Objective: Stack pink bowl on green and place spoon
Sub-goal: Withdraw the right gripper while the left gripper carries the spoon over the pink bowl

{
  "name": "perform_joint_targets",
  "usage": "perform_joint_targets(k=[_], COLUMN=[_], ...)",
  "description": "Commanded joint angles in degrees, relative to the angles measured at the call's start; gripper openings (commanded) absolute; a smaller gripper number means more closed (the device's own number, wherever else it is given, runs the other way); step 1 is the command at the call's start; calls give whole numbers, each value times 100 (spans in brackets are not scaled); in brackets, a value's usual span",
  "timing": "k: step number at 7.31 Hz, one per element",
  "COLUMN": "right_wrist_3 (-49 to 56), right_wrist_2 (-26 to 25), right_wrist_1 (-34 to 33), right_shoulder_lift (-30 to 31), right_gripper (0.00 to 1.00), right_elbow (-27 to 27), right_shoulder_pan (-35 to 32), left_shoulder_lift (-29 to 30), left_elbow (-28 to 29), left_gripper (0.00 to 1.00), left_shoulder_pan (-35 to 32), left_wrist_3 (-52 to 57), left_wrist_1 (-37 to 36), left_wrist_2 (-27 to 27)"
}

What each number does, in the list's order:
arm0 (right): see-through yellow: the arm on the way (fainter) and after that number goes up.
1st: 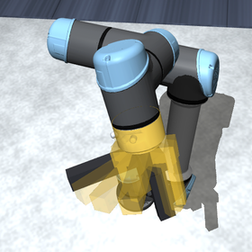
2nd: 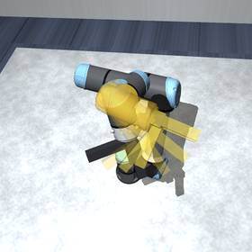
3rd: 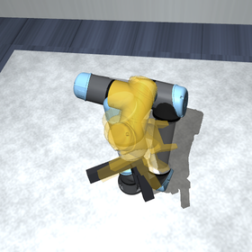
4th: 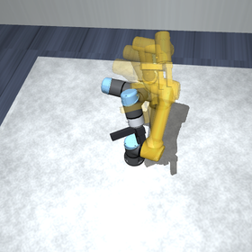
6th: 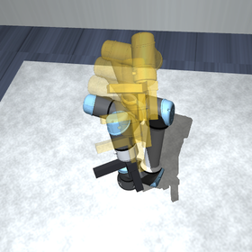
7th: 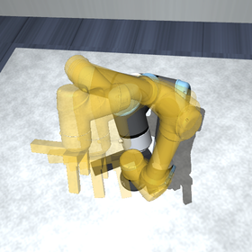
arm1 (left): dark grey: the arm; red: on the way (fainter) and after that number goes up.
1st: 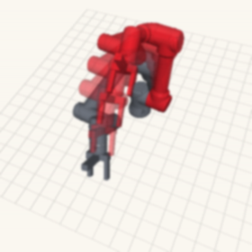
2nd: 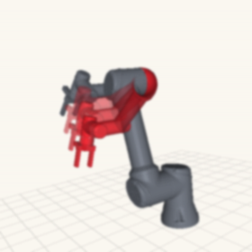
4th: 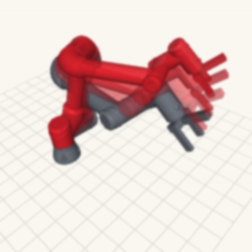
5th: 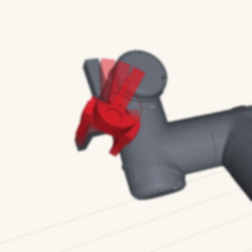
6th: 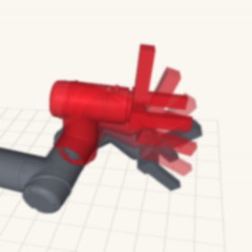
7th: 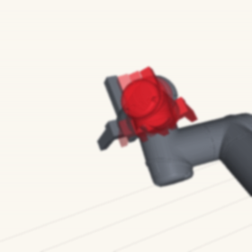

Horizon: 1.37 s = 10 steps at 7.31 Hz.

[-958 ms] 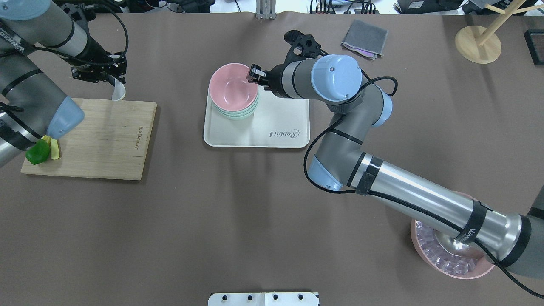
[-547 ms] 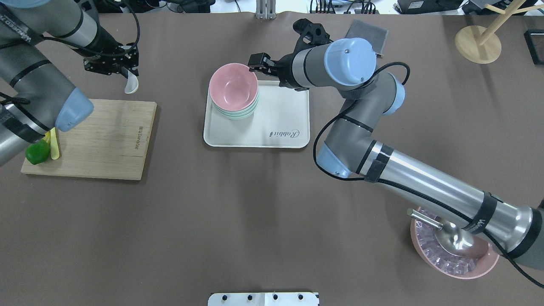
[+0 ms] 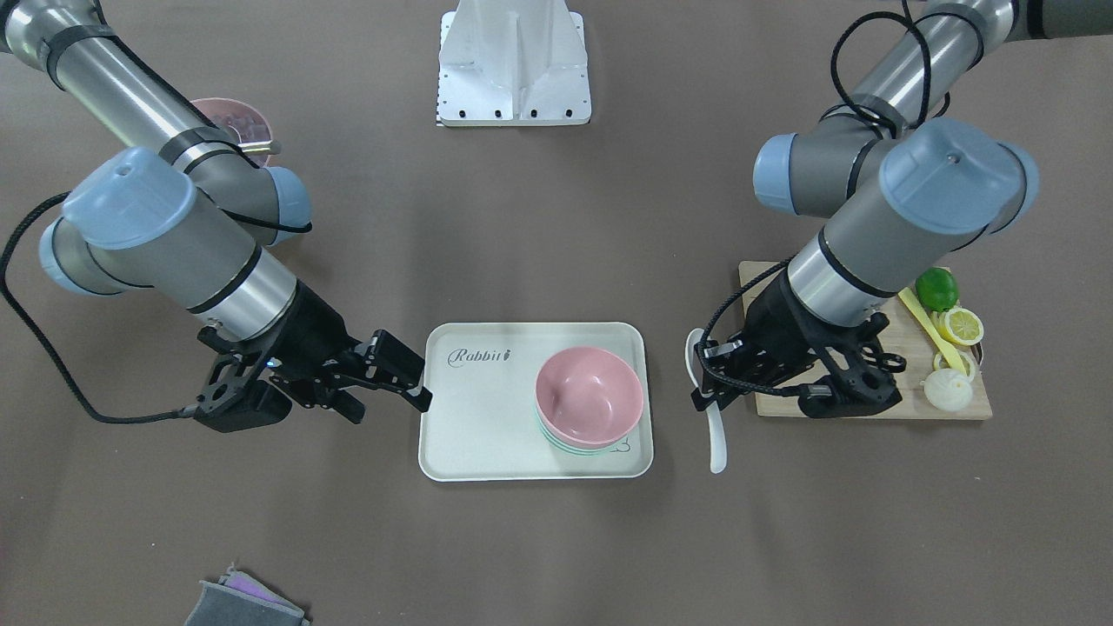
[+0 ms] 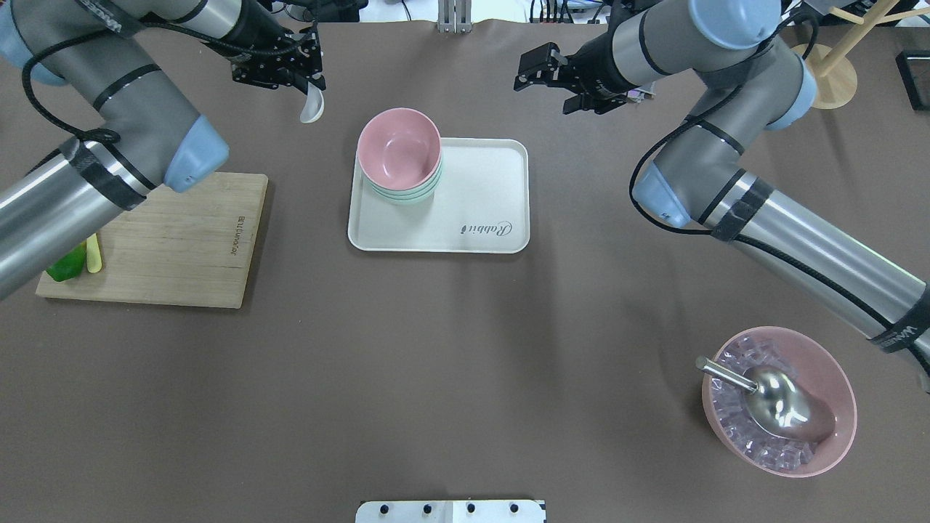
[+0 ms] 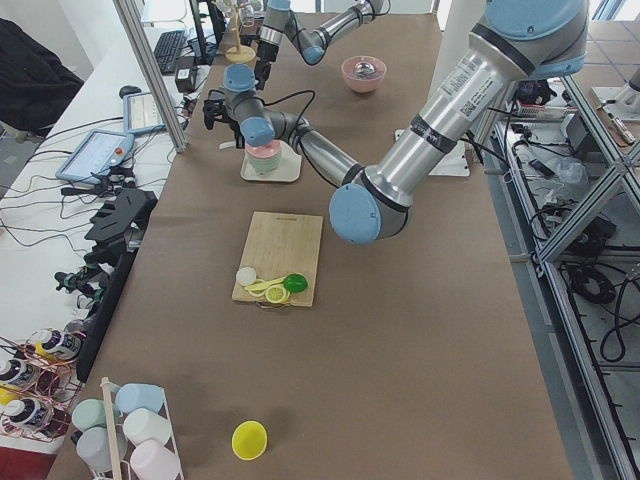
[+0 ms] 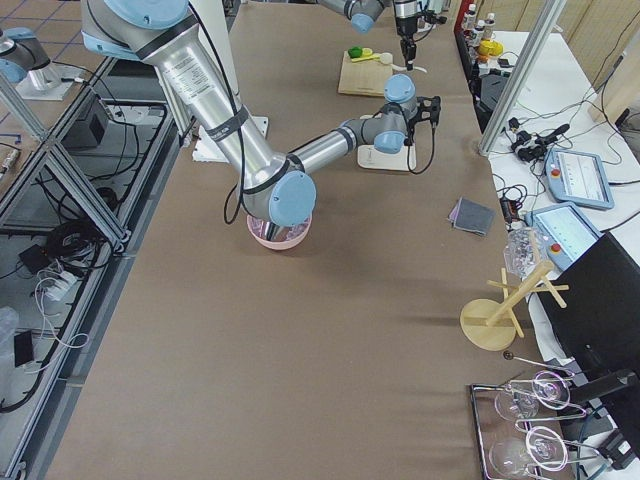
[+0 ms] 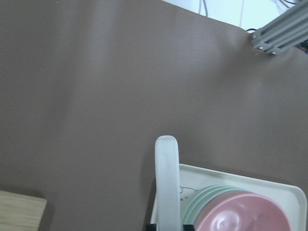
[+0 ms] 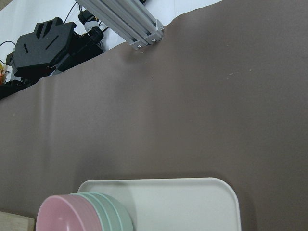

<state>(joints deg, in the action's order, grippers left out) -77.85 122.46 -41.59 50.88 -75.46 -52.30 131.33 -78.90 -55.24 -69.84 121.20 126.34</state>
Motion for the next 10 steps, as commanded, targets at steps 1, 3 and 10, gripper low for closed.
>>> perform_joint_targets(k=[1, 3, 10], right_wrist_3=[173, 304, 621], right_wrist_2=[470, 534, 499], right_wrist_1=[2, 2, 19], right_shoulder_lift=[80, 115, 273], right_gripper=[100, 100, 100], right_elbow=[-3, -3, -21], right_shoulder_pan=[-306, -386, -404], left_shoulder_lift=[94, 103, 279], left_elbow=[296, 296, 384], left_gripper=[0, 0, 0], left_shoulder_pan=[389, 881, 1051], left_wrist_3=[-21, -607, -575], left_wrist_1=[833, 1429, 1433], left_wrist_2=[-283, -766, -1514])
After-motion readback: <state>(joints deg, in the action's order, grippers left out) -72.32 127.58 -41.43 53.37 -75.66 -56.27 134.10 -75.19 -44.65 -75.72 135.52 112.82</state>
